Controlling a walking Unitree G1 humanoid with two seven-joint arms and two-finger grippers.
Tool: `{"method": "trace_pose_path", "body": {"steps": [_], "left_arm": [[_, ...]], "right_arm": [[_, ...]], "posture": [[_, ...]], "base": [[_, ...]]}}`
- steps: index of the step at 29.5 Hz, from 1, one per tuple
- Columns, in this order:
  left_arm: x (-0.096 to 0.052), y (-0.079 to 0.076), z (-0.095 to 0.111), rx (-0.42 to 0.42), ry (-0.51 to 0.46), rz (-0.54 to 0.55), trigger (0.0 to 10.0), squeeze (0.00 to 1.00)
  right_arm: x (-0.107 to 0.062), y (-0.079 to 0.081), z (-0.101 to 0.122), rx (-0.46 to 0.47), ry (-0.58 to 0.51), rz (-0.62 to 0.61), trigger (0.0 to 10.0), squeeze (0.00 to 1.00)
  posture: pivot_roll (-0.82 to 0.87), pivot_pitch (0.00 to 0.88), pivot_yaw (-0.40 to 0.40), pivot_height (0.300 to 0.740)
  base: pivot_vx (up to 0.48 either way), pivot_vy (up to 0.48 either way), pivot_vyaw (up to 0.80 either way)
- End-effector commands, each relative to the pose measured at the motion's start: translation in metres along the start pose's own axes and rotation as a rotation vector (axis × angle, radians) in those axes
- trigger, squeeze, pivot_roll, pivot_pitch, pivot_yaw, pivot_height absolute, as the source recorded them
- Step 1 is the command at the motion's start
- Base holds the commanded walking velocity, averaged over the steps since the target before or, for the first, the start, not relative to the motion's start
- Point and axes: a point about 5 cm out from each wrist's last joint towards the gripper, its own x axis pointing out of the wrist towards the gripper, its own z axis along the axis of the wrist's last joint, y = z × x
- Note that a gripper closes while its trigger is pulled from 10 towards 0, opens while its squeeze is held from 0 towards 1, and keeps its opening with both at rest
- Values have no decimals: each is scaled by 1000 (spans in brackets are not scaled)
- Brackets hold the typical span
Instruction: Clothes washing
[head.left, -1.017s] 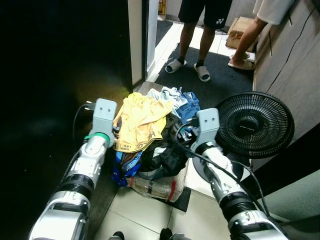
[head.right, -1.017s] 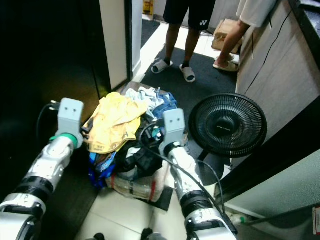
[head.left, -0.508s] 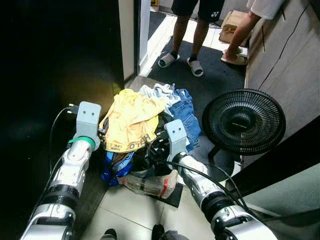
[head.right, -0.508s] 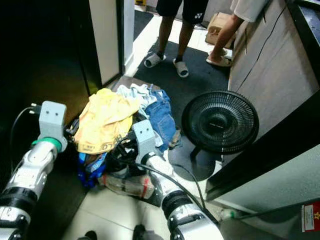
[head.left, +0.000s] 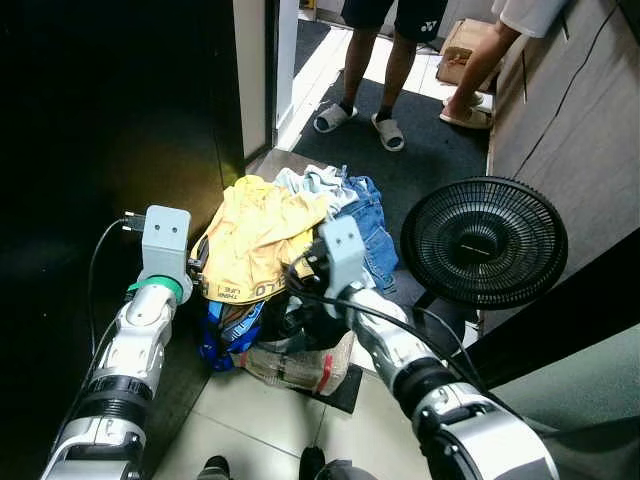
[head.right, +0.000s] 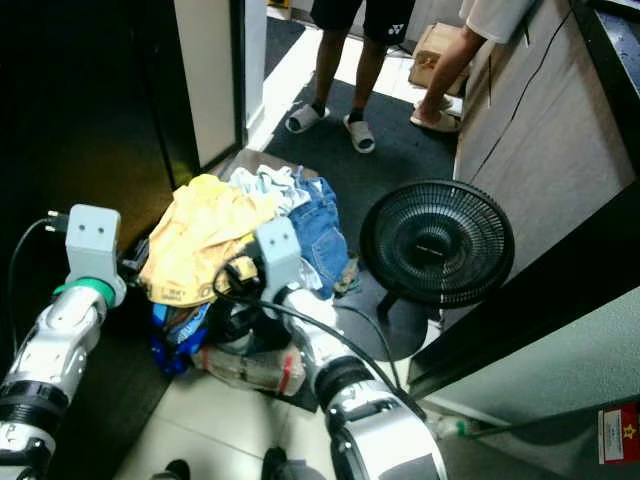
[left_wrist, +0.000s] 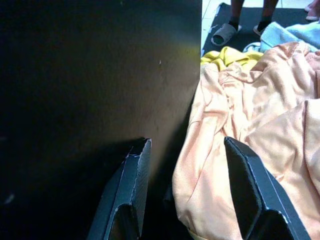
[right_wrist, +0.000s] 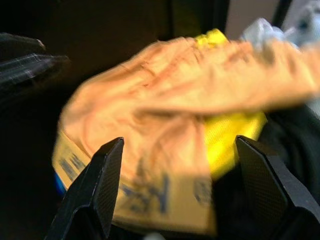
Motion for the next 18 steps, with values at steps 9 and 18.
{"method": "trace_pose_path", "body": {"steps": [9, 18], "left_arm": [[-14, 17, -7, -14, 24, 66, 10000, 0], [-31, 27, -12, 12, 55, 92, 10000, 0]], "right_arm": [[1, 11, -16, 83, 91, 17, 10000, 0], [-3, 6, -26, 113, 150, -24, 10000, 0]], "posture": [[230, 269, -88, 740], [267, 327, -81, 740]], "base": [[0, 0, 0], [0, 0, 0]]}}
